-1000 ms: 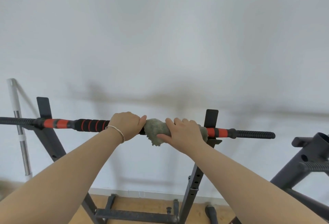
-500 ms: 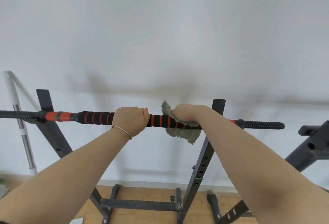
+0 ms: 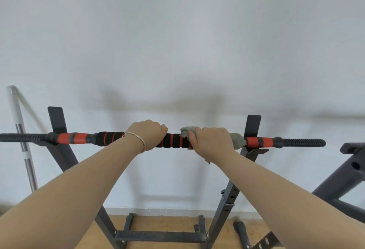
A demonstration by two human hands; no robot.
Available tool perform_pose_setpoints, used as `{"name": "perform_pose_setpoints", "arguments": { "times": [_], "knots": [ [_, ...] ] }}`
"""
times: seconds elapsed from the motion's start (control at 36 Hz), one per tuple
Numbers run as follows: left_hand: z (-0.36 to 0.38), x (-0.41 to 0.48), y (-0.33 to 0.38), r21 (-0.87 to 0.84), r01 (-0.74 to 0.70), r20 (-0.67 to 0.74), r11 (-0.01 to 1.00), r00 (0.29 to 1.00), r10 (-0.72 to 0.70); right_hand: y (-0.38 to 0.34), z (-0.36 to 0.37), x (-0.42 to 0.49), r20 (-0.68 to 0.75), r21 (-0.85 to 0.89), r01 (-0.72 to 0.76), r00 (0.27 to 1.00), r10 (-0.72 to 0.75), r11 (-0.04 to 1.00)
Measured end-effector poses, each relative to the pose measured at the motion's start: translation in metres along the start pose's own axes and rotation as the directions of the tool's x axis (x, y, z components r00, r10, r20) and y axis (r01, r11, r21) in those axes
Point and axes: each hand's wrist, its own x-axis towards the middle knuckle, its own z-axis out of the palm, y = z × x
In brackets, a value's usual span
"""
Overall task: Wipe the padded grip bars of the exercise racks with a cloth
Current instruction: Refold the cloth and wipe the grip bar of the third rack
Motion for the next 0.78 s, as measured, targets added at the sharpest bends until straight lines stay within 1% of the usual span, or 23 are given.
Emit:
{"name": "perform_pose_setpoints", "arguments": {
  "times": [0.06,0.08,0.11,0.14,0.17,0.19,0.22,0.25,0.28,0.33,0.36,0.39,0.42,0.44,0.47,0.5,0.53,0.56,0.58,0.64,0.69,0.72,0.78],
  "knots": [
    [0.004,-0.002,0.001,0.028,-0.014,-0.084,1.000,0.996,0.016,0.003,0.001,0.015,0.157,-0.039,0.102,0.983,-0.094,0.994],
    [0.005,-0.004,0.002,0.035,-0.012,-0.120,0.999,0.993,0.016,0.004,-0.001,0.024,0.246,-0.002,0.116,0.963,-0.112,0.993],
    [0.007,-0.005,0.002,0.093,-0.013,-0.150,0.996,0.988,0.027,0.008,-0.004,0.033,0.369,0.066,0.065,0.925,-0.085,0.996],
    [0.010,-0.007,0.005,0.105,0.003,-0.197,0.994,0.980,0.018,0.011,-0.008,0.042,0.521,0.179,-0.061,0.853,-0.042,0.982],
    [0.013,-0.010,0.008,0.125,0.014,-0.241,0.992,0.970,0.017,0.014,-0.014,0.050,0.679,0.289,-0.251,0.734,-0.013,0.924],
    [0.017,-0.013,0.011,0.120,0.022,-0.298,0.993,0.954,0.015,0.015,-0.017,0.057,0.784,0.368,-0.427,0.620,-0.029,0.826],
    [0.019,-0.018,0.013,0.089,0.036,-0.335,0.995,0.942,-0.004,0.015,-0.019,0.060,0.825,0.400,-0.515,0.563,-0.053,0.758],
    [0.020,-0.019,0.013,0.063,0.052,-0.361,0.997,0.932,-0.025,0.014,-0.019,0.061,0.819,0.406,-0.502,0.571,-0.060,0.764],
    [0.019,-0.019,0.013,0.085,0.063,-0.317,0.994,0.948,-0.033,0.013,-0.018,0.060,0.779,0.382,-0.412,0.625,-0.048,0.827],
    [0.011,-0.013,0.008,0.102,0.057,-0.200,0.993,0.979,-0.036,0.011,-0.012,0.050,0.600,0.230,-0.079,0.796,-0.077,0.970],
    [0.009,-0.007,0.004,0.059,0.032,-0.161,0.998,0.987,-0.022,0.010,-0.006,0.041,0.480,0.122,0.054,0.871,-0.106,0.991],
    [0.006,0.000,-0.001,0.003,0.017,-0.110,1.000,0.994,-0.016,0.006,-0.004,0.031,0.362,0.056,0.094,0.926,-0.108,0.994],
    [0.001,0.006,-0.003,-0.085,0.015,-0.044,0.996,0.999,-0.019,0.001,-0.004,0.021,0.262,0.023,0.068,0.963,-0.071,0.997],
    [-0.006,0.010,-0.004,-0.165,0.040,0.038,0.986,0.999,-0.034,-0.003,0.000,0.011,0.111,0.014,0.019,0.994,-0.021,1.000],
    [-0.010,0.013,-0.005,-0.254,0.064,0.100,0.965,0.994,-0.040,-0.007,0.005,0.002,-0.059,0.012,-0.031,0.998,0.032,0.999],
    [-0.011,0.016,-0.006,-0.341,0.093,0.152,0.936,0.987,-0.043,-0.008,0.008,-0.003,-0.171,0.036,-0.067,0.983,0.073,0.997],
    [-0.011,0.016,-0.004,-0.384,0.108,0.191,0.917,0.981,-0.035,-0.009,0.009,-0.005,-0.242,0.052,-0.072,0.967,0.082,0.996],
    [-0.011,0.013,-0.003,-0.367,0.099,0.203,0.925,0.979,-0.025,-0.008,0.010,-0.004,-0.291,0.054,-0.065,0.953,0.078,0.996],
    [-0.008,0.012,-0.002,-0.281,0.039,0.152,0.959,0.988,0.004,-0.008,0.010,-0.001,-0.314,0.052,-0.067,0.946,0.080,0.996],
    [0.001,0.008,-0.001,-0.087,-0.053,-0.033,0.995,0.998,0.050,-0.008,0.012,0.003,-0.320,0.026,-0.076,0.944,0.080,0.997],
    [0.008,0.004,0.001,-0.077,-0.033,-0.188,0.996,0.982,0.018,-0.008,0.011,0.006,-0.241,0.029,-0.108,0.964,0.112,0.994],
    [0.012,0.003,0.001,-0.056,-0.018,-0.229,0.998,0.973,0.005,-0.007,0.009,0.009,-0.162,0.006,-0.125,0.979,0.125,0.992],
    [0.018,-0.001,0.003,-0.001,-0.031,-0.329,1.000,0.944,0.029,-0.002,0.003,0.021,0.138,-0.016,-0.031,0.990,0.032,0.999]
  ]
}}
